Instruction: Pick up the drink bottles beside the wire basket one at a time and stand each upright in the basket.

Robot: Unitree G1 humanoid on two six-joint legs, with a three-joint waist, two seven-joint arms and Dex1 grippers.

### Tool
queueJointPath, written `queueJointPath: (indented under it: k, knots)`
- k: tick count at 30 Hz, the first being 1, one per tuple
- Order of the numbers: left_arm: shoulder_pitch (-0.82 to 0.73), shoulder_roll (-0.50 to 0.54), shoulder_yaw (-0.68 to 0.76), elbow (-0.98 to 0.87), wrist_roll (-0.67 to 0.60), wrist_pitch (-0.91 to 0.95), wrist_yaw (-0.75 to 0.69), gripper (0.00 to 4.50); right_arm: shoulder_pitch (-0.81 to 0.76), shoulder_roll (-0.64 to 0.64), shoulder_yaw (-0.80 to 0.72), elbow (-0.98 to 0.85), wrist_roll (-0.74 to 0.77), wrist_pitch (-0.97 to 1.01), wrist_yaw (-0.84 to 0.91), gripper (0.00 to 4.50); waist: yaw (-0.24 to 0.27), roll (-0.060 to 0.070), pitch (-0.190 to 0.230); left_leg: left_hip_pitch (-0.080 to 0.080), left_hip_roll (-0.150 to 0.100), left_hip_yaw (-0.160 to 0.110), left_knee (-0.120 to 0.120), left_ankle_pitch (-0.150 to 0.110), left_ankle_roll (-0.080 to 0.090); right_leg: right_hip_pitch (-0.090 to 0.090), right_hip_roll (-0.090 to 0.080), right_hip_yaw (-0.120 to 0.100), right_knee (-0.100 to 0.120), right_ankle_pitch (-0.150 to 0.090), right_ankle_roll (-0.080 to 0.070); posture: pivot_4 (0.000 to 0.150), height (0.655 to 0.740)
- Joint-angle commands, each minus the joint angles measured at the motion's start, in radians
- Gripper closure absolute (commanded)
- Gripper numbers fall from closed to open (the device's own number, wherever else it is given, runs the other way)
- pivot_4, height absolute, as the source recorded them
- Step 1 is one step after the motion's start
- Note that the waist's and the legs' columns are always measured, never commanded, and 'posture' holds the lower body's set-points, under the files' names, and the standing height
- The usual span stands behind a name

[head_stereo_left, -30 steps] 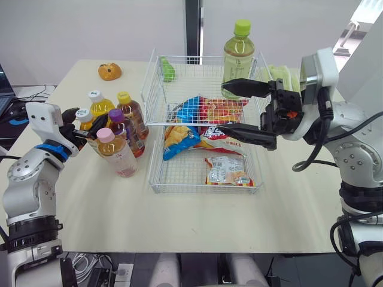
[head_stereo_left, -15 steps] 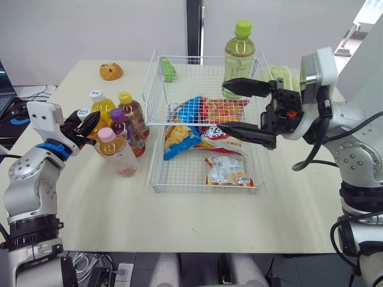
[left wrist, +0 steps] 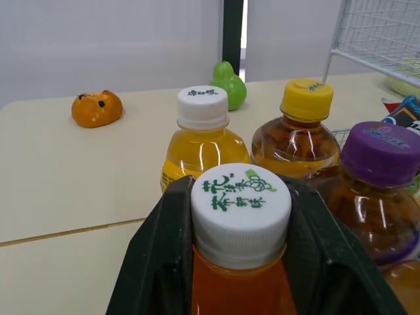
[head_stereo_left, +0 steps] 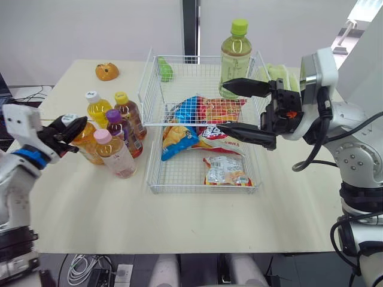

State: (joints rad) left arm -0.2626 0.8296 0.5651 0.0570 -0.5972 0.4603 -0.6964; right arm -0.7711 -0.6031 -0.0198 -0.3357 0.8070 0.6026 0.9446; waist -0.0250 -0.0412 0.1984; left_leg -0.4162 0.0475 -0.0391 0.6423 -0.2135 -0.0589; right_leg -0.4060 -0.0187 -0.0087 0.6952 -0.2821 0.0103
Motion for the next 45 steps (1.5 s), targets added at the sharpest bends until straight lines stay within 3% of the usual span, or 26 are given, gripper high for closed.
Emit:
queueJointPath:
  k: [1,7,12,18,22,28,33,39,45]
  knots:
    - [0.016,0.103,0.151,-0.112,-0.118,0.087,-0.069,3.14,-0.017,0.011,-0.012,-0.002,0.011,-0.011,0.022,0.00,-0.002,0.000,0.000,0.000,0.000,0.000,0.000,0.000,0.000,0.000,0.000,0.000,0.000,0.000,0.000,0.150,0.7400]
    - [0.058,0.251,0.301,-0.129,-0.212,0.253,-0.156,3.14,-0.037,0.047,0.007,0.040,-0.015,-0.038,0.048,0.00,-0.001,0.001,0.001,0.000,0.000,0.000,0.000,0.000,0.000,0.000,0.000,0.000,-0.001,0.000,0.000,0.150,0.7400]
    - [-0.037,0.415,0.353,-0.076,-0.309,0.409,-0.204,3.14,-0.065,0.074,0.019,0.093,-0.042,-0.058,0.066,0.00,0.000,0.001,0.001,0.000,0.000,0.000,0.000,0.000,0.000,0.000,0.000,-0.001,-0.001,0.000,0.000,0.150,0.7400]
    - [-0.293,0.550,0.237,0.043,-0.433,0.507,-0.217,3.14,-0.089,0.110,0.020,0.148,-0.078,-0.088,0.061,0.00,-0.002,0.001,0.002,0.000,0.000,0.000,-0.001,0.000,0.000,0.000,0.000,-0.001,-0.003,0.000,0.001,0.150,0.7400]
    - [-0.509,0.569,0.045,0.116,-0.446,0.476,-0.251,3.14,-0.094,0.115,0.017,0.160,-0.099,-0.099,0.059,0.00,-0.002,0.002,0.003,0.000,0.000,0.000,-0.002,0.000,0.000,0.000,0.001,-0.001,-0.002,0.000,0.001,0.150,0.7400]
    - [-0.959,0.428,-0.284,0.229,-0.346,0.449,-0.333,3.14,-0.077,0.099,0.001,0.144,-0.131,-0.105,0.030,0.00,0.006,0.000,0.003,-0.003,-0.001,0.000,0.001,0.000,0.000,-0.001,0.001,-0.001,-0.001,0.000,0.001,0.150,0.7400]
    - [-1.232,0.251,-0.442,0.396,-0.207,0.393,-0.443,3.14,-0.047,0.070,-0.009,0.114,-0.163,-0.102,-0.012,0.00,0.009,0.000,0.003,-0.003,-0.002,0.000,0.001,0.000,0.000,-0.001,0.001,-0.001,0.000,0.000,0.001,0.150,0.7400]
    - [-1.370,0.065,-0.534,0.634,-0.022,0.206,-0.562,3.14,-0.003,0.036,-0.048,0.057,-0.172,-0.084,-0.082,0.00,-0.004,0.001,0.004,-0.004,-0.002,0.001,0.001,0.000,0.000,-0.003,0.001,0.000,0.001,0.000,0.001,0.150,0.7400]
    - [-1.400,-0.107,-0.555,0.804,0.126,-0.002,-0.564,3.14,0.043,-0.002,-0.088,-0.013,-0.154,-0.054,-0.133,0.00,-0.007,0.002,0.005,-0.005,-0.001,0.002,0.001,0.000,0.000,-0.005,0.001,0.001,0.001,-0.001,0.000,0.150,0.7400]
